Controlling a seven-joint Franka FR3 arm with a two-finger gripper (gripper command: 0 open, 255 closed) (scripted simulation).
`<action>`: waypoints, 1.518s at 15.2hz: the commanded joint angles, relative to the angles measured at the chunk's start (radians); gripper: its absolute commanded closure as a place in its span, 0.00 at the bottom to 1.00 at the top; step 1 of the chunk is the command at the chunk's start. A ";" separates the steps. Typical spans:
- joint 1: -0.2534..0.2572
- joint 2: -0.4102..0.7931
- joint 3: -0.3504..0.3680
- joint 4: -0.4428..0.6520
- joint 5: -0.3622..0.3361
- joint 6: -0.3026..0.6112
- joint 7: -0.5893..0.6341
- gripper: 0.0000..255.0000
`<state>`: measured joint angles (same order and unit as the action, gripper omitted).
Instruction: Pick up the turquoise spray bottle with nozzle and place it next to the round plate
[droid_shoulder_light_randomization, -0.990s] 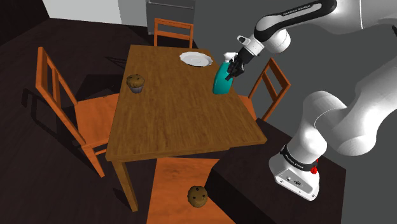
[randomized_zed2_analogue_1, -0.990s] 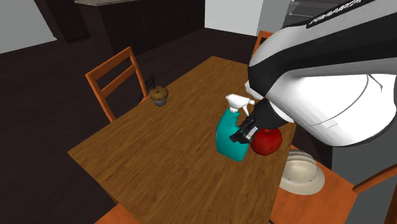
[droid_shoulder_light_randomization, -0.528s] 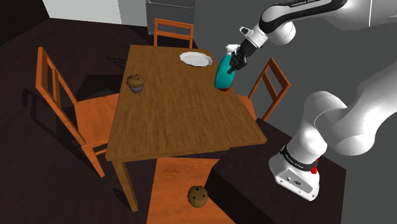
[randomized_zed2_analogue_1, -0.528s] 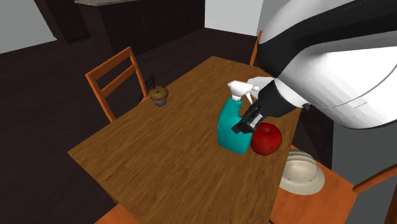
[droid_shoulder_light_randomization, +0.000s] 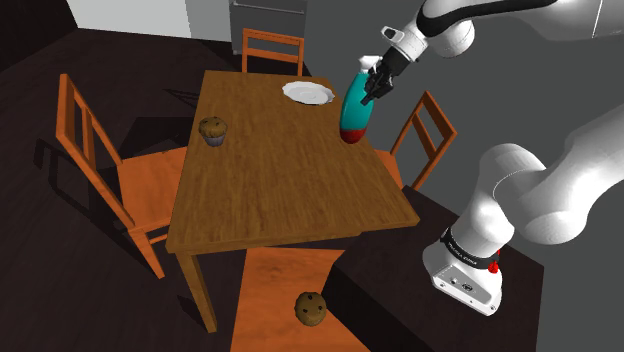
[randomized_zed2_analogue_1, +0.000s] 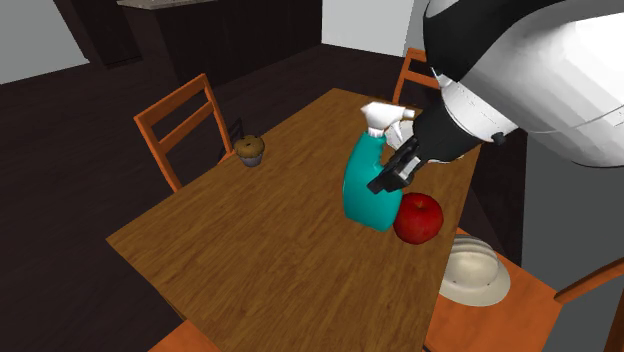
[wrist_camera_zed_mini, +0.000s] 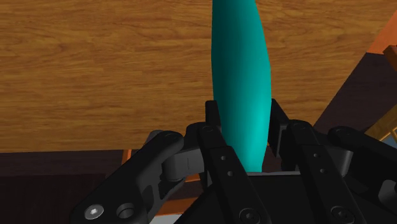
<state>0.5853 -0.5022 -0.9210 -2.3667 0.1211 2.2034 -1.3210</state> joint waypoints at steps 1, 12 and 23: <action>-0.006 -0.006 0.013 0.022 -0.005 -0.027 0.014 1.00; -0.026 -0.035 0.073 0.135 -0.023 -0.161 0.081 1.00; -0.022 -0.037 0.110 0.271 -0.023 -0.293 0.133 1.00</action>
<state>0.5639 -0.5373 -0.8147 -2.1054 0.0989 1.9217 -1.1929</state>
